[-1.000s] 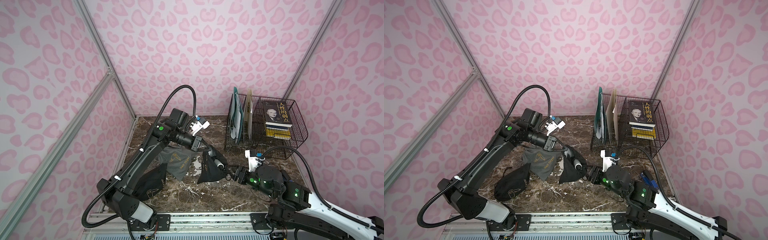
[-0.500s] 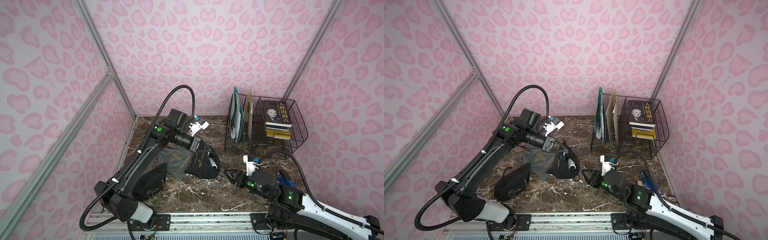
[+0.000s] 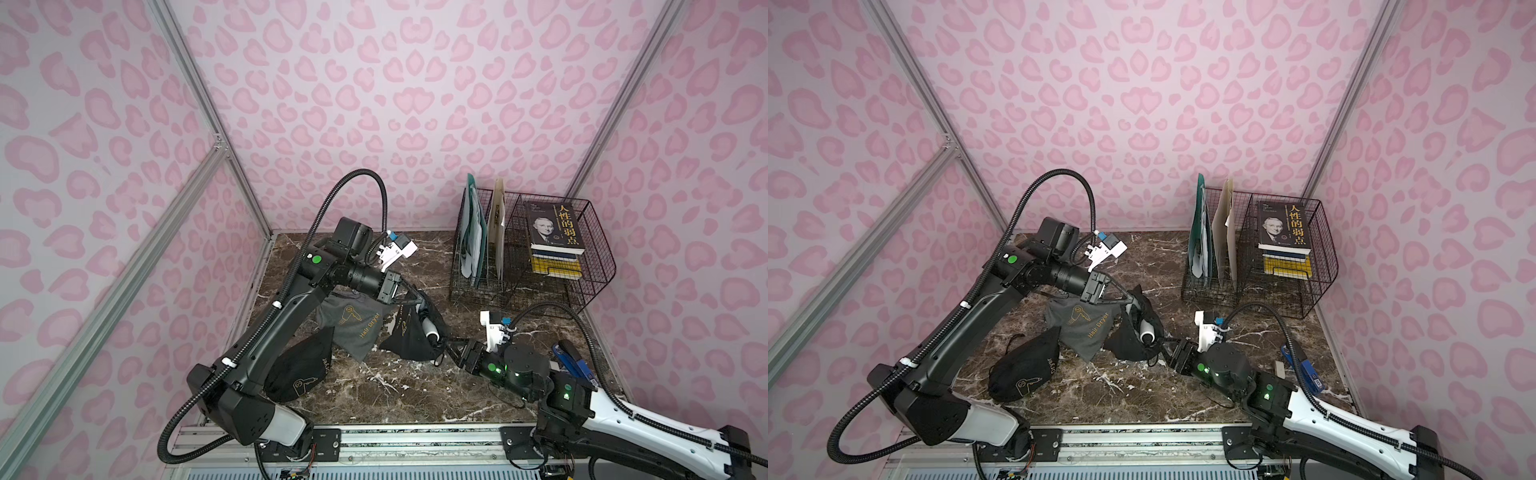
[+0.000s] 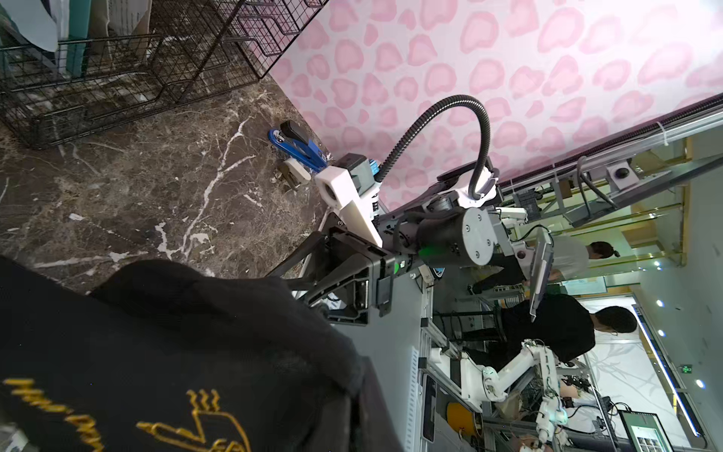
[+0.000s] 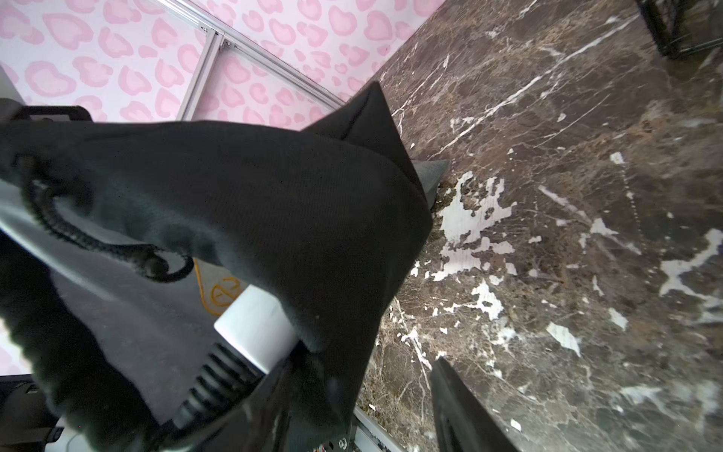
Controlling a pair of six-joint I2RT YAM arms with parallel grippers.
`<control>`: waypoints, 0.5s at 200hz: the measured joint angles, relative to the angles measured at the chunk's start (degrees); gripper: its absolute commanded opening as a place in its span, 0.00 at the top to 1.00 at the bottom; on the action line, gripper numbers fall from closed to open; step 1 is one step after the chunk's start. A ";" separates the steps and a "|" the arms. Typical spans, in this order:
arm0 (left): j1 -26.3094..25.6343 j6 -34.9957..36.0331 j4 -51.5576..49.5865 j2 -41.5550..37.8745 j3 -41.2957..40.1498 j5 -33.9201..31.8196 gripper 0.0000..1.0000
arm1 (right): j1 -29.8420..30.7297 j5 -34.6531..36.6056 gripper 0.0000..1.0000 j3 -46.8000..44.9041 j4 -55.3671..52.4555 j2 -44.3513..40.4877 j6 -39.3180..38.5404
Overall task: Pack away hair dryers
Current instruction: Place the drawstring bag at the center of the board.
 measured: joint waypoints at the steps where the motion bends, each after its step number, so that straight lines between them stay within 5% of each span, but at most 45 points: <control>1: 0.00 -0.11 0.07 -0.02 0.00 0.07 0.99 | 0.00 0.00 0.45 0.00 0.09 0.11 0.00; 65: 0.61 -1.81 1.84 -0.76 0.00 2.21 0.99 | 0.00 -0.87 0.50 0.85 6.56 5.62 -1.22; 100: 1.07 -2.54 2.89 -1.62 -0.59 3.72 0.99 | 0.00 -0.87 0.73 1.27 7.96 6.16 -1.73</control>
